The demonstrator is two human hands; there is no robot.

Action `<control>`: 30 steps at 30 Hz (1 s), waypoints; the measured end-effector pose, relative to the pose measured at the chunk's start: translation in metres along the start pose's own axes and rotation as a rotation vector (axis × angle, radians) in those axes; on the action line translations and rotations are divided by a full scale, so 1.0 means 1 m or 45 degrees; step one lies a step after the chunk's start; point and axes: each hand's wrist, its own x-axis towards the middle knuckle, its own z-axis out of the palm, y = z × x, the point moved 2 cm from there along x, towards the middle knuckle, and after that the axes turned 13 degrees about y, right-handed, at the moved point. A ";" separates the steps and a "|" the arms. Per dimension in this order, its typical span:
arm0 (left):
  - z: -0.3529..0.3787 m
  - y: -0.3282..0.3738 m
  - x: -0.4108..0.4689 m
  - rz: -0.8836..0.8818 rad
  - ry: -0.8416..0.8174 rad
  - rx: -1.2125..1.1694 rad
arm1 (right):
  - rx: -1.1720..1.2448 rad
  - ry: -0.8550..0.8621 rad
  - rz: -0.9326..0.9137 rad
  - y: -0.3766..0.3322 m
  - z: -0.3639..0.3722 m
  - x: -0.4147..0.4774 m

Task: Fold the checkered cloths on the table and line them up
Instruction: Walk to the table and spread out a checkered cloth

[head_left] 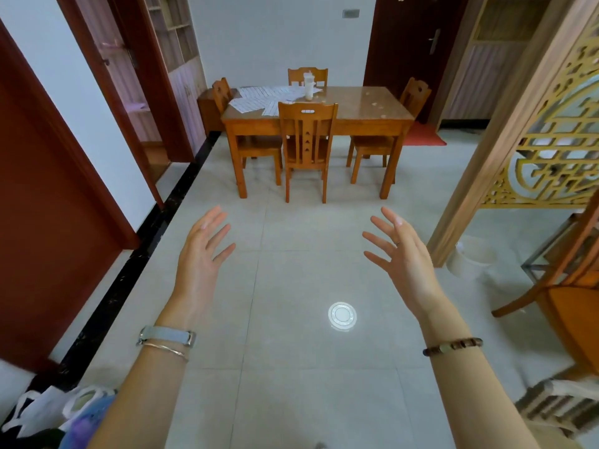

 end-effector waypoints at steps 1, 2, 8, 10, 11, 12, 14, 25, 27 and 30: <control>0.007 -0.002 0.010 0.000 0.007 -0.005 | -0.002 -0.013 -0.001 -0.002 0.002 0.014; 0.013 -0.003 0.019 -0.001 0.012 -0.010 | -0.004 -0.027 -0.002 -0.003 0.004 0.027; 0.047 -0.019 0.067 -0.007 0.032 -0.019 | -0.038 -0.087 -0.001 -0.002 0.012 0.099; 0.055 -0.023 0.080 -0.015 0.052 -0.022 | -0.033 -0.095 0.015 -0.001 0.015 0.119; 0.058 -0.026 0.087 -0.021 0.067 -0.024 | -0.032 -0.102 0.025 0.001 0.018 0.129; 0.061 -0.027 0.093 -0.026 0.077 -0.027 | -0.032 -0.110 0.030 0.002 0.020 0.137; 0.066 -0.028 0.106 -0.028 0.085 -0.024 | -0.034 -0.130 0.035 0.003 0.026 0.153; 0.088 -0.035 0.227 -0.047 0.095 -0.044 | -0.062 -0.140 0.035 0.016 0.090 0.262; 0.089 -0.035 0.255 -0.049 0.089 -0.051 | -0.063 -0.138 0.024 0.018 0.107 0.282; 0.088 -0.035 0.299 -0.053 0.098 -0.051 | -0.077 -0.144 0.016 0.022 0.137 0.315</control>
